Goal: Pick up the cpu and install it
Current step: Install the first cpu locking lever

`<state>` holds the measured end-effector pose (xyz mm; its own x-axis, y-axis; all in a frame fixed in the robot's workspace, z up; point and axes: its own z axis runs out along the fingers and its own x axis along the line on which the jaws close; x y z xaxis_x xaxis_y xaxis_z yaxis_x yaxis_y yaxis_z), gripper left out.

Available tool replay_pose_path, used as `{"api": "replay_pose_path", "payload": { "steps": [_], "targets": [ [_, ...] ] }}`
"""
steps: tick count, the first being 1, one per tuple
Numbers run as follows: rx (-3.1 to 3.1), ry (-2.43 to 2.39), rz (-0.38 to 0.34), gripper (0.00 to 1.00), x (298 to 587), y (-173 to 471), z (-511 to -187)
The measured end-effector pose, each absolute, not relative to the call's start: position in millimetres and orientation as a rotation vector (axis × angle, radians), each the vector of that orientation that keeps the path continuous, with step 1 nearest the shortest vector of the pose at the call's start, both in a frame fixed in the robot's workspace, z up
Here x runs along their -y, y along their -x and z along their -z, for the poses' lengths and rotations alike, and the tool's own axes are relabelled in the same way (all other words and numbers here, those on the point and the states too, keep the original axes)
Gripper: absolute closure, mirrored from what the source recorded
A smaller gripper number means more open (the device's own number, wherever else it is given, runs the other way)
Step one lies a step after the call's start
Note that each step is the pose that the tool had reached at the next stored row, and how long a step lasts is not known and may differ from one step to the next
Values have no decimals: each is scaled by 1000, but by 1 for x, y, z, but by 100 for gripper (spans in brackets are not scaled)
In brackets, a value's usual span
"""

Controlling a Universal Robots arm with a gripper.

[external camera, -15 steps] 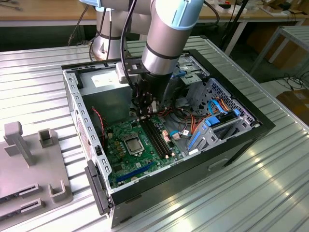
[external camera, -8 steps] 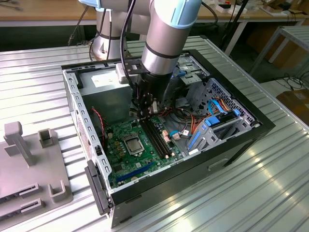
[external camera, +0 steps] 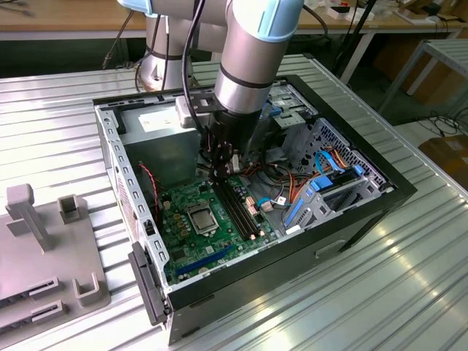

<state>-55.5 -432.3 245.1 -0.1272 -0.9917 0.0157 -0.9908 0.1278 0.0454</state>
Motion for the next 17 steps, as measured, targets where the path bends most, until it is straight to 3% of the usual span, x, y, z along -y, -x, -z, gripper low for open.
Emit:
{"api": "replay_pose_path", "payload": {
  "steps": [17],
  "targets": [
    [2300,-2037,-9,89,441,56,-243]
  ]
}}
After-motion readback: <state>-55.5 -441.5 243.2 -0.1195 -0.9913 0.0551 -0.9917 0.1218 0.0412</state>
